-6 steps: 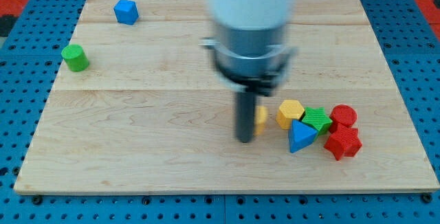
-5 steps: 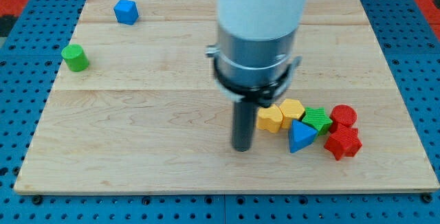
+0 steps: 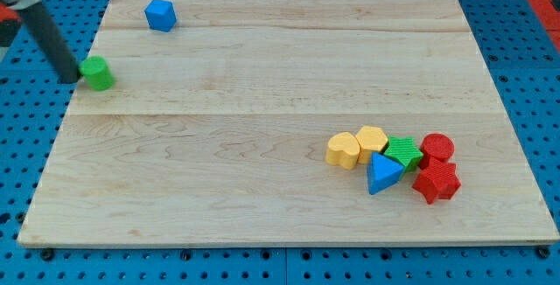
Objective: Move the green circle to the top of the yellow hexagon
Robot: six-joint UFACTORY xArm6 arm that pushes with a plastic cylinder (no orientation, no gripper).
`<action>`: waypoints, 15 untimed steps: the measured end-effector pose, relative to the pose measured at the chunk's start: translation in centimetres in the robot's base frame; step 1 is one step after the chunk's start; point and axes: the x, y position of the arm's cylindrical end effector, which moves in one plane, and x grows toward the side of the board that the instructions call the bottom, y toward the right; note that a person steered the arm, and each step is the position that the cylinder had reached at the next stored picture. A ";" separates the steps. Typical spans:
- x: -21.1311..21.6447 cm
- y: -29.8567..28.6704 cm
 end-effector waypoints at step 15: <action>7.1 33.8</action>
